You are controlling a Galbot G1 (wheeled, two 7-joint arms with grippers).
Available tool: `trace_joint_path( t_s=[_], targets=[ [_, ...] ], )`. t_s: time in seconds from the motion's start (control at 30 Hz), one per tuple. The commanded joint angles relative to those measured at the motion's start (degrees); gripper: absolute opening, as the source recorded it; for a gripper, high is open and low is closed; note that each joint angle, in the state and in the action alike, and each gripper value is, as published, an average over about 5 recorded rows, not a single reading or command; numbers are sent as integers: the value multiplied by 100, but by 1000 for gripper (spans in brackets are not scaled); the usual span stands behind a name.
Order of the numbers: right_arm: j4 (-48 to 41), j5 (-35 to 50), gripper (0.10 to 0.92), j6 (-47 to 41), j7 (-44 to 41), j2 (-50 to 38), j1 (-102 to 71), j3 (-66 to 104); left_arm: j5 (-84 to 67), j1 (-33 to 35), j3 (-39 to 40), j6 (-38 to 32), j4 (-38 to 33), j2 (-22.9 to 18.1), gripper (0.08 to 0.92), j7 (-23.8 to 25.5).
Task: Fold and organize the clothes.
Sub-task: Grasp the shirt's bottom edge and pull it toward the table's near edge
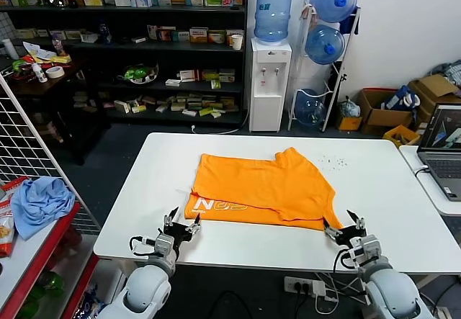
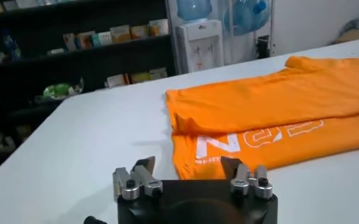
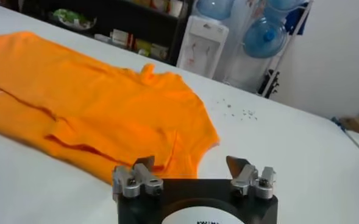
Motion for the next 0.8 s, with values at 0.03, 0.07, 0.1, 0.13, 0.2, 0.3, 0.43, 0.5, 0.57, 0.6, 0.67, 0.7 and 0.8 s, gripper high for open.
trace_joint_path(
  t_s=[0.03, 0.07, 0.1, 0.13, 0.2, 0.3, 0.43, 0.5, 0.57, 0.6, 0.67, 0.7, 0.8],
  targets=[
    [-20, 74, 822, -102, -22, -52, -293, 188, -303, 30, -25, 74, 161, -18, 811, -10],
    [-63, 60, 822, -83, -31, -44, -262, 168, -316, -7, -33, 71, 200, -19, 817, -8],
    [-104, 48, 820, -62, -40, -36, -232, 147, -334, -41, -43, 67, 231, -18, 819, -11],
    [-141, 37, 808, -41, -48, -27, -201, 127, -356, -67, -59, 61, 254, -14, 821, -10],
    [-180, 23, 777, -12, -58, -8, -155, 100, -441, -98, -99, 55, 263, 0, 821, -5],
    [-194, 13, 709, -4, -58, 15, -110, 72, -609, -103, -171, 72, 172, 38, 804, 14],
    [-213, 14, 648, -20, -61, 25, -70, 39, -949, -106, -257, 181, -9, 67, 756, 9],
    [-232, 11, 610, -27, -61, 36, -47, 20, -1062, -126, -277, 224, -40, 58, 751, 11],
    [-254, 5, 553, -29, -55, 51, -27, 6, -1085, -154, -273, 220, -13, 38, 749, 16],
    [-263, 2, 527, -29, -50, 59, -20, 2, -1086, -170, -270, 216, 9, 26, 740, 25],
    [-271, -1, 466, -31, -37, 69, -17, -1, -1081, -193, -263, 205, 47, 8, 706, 39],
    [-268, -1, 440, -34, -30, 71, -20, -1, -1075, -201, -259, 200, 57, 3, 681, 52],
    [-244, 4, 354, -49, -14, 64, -42, 5, -1054, -188, -241, 193, 50, 9, 595, 76]
  ],
)
